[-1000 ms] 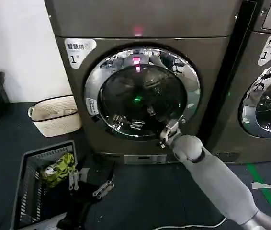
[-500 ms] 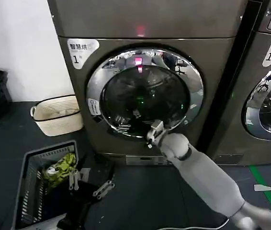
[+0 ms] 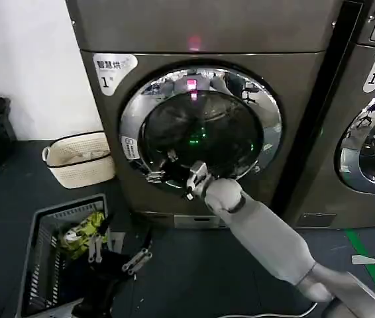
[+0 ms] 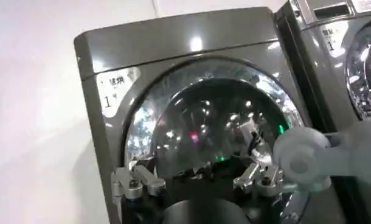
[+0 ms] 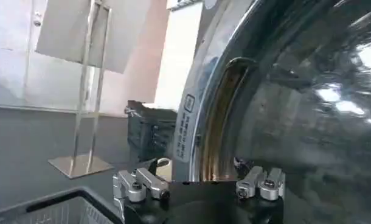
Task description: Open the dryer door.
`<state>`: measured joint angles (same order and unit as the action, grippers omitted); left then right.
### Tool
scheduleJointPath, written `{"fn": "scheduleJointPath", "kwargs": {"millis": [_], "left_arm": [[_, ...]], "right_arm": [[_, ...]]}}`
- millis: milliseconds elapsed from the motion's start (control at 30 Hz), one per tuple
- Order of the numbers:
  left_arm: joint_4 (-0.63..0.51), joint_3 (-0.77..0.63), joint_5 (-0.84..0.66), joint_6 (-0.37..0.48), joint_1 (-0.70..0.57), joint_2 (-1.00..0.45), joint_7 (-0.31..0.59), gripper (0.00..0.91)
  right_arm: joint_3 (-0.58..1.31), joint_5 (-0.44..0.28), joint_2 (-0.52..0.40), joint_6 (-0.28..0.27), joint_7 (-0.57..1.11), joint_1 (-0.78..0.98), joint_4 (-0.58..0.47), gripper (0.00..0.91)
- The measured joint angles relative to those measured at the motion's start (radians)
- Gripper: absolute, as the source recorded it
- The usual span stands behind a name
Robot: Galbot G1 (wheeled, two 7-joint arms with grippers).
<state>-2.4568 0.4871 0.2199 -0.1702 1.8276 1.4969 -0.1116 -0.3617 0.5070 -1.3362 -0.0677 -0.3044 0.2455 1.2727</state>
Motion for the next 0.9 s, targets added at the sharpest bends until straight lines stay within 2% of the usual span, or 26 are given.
{"fn": "scheduleJointPath", "kwargs": {"millis": [300, 567, 900], "left_arm": [[-0.004, 0.010, -0.004, -0.008, 0.004, 0.000, 0.000, 0.907], [-0.005, 0.030, -0.023, -0.009, 0.000, 0.000, -0.001, 0.907], [-0.012, 0.190, -0.289, 0.056, -0.047, -0.032, -0.040, 0.907]], "right_arm": [[-0.009, 0.005, -0.043, 0.025, -0.082, -0.037, -0.086, 0.907], [-0.020, 0.097, 0.001, 0.034, -0.255, -0.029, -0.053, 0.907], [-0.030, 0.170, 0.119, 0.023, -0.464, -0.002, 0.051, 0.907]]}}
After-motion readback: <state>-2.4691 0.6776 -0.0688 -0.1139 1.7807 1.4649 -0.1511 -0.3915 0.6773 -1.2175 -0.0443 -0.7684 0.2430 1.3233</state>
